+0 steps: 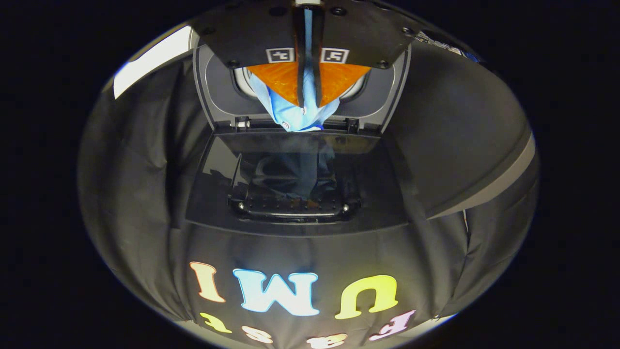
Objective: Put the clothes into the washing machine and then close the washing machine lid.
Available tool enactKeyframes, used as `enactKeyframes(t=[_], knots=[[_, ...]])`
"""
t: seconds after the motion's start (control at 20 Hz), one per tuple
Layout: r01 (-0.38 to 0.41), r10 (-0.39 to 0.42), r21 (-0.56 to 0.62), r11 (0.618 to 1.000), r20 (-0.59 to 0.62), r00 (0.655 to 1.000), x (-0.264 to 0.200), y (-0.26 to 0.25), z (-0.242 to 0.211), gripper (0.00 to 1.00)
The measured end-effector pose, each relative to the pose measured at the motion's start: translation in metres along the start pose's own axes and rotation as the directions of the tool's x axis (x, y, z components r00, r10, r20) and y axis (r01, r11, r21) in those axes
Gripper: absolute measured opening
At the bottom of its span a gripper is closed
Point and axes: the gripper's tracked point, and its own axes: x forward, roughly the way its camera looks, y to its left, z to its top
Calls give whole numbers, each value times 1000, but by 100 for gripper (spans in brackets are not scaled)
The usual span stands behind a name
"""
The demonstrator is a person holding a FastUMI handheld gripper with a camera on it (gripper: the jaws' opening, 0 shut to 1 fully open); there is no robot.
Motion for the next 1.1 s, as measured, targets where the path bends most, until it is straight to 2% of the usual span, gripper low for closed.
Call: enactKeyframes(t=[0.15, 0.2, 0.25, 0.45, 0.75, 0.95, 1.1], knots=[[7, -7, 20, 1000, -31, 1000, 4, -1, -12, 14], [0, 1, 29, 1000, -24, 1000, 4, 0, -10, 21], [-9, 10, 36, 999, -23, 1000, 5, 3, -10, 24], [12, -12, 2, 1000, -48, 999, 3, 3, -17, 97], [15, -15, 19, 1000, -13, 1000, -9, 10, -7, 97], [3, -8, 39, 999, 116, 993, -23, 19, 37, 97], [1, -12, 48, 999, 224, 975, -31, 22, 79, 97]])
